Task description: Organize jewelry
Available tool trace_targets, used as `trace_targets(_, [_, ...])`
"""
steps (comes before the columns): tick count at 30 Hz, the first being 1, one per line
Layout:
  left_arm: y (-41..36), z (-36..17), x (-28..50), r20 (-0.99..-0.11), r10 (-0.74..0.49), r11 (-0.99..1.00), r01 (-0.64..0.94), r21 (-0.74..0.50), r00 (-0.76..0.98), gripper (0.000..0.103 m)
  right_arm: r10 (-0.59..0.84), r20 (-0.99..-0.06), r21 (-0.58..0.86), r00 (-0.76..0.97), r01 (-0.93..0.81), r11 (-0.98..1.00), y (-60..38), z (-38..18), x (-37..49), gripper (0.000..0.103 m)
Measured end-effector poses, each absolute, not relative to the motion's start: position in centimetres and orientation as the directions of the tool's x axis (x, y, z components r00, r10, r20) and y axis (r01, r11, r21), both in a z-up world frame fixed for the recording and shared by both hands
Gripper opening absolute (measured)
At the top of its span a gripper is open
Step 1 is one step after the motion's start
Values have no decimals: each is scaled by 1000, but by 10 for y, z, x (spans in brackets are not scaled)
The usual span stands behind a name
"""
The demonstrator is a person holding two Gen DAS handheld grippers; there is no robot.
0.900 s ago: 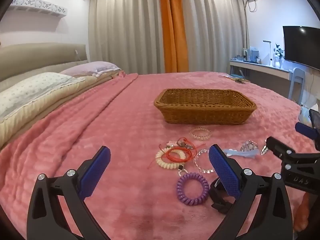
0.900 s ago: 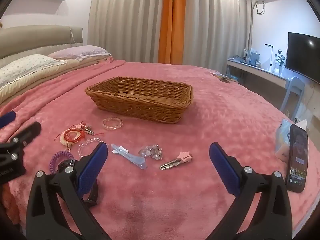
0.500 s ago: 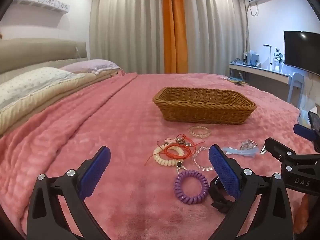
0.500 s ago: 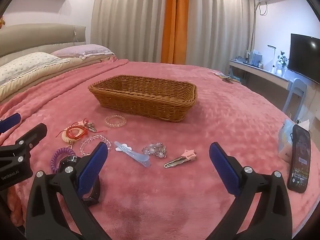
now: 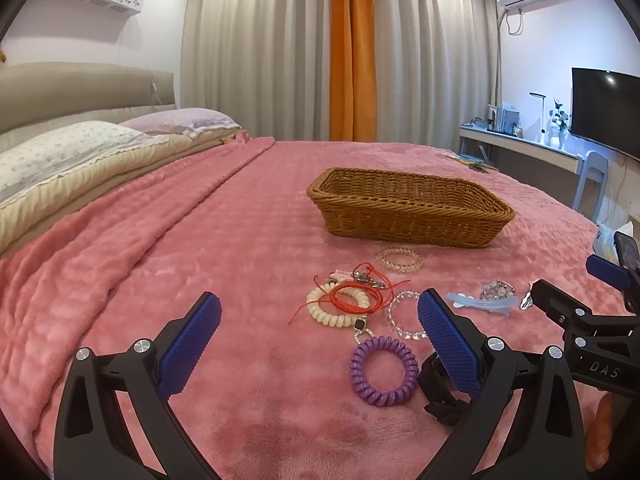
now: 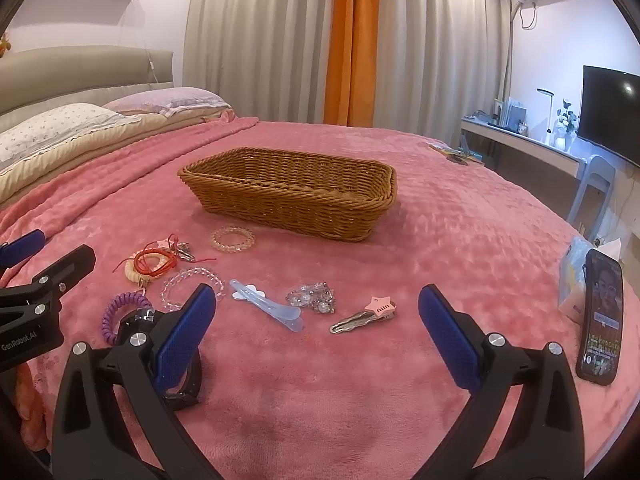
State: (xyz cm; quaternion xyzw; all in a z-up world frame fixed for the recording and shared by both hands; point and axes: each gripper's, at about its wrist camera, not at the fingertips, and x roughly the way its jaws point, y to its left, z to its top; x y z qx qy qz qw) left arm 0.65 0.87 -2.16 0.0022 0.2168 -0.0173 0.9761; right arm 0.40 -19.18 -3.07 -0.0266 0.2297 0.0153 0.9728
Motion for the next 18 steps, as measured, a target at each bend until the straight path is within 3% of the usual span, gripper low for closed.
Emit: trace_targets(18, [8, -25, 7, -428, -36, 999, 32, -15, 903, 96, 20, -447, -51, 894, -48, 998, -189, -30, 4, 97])
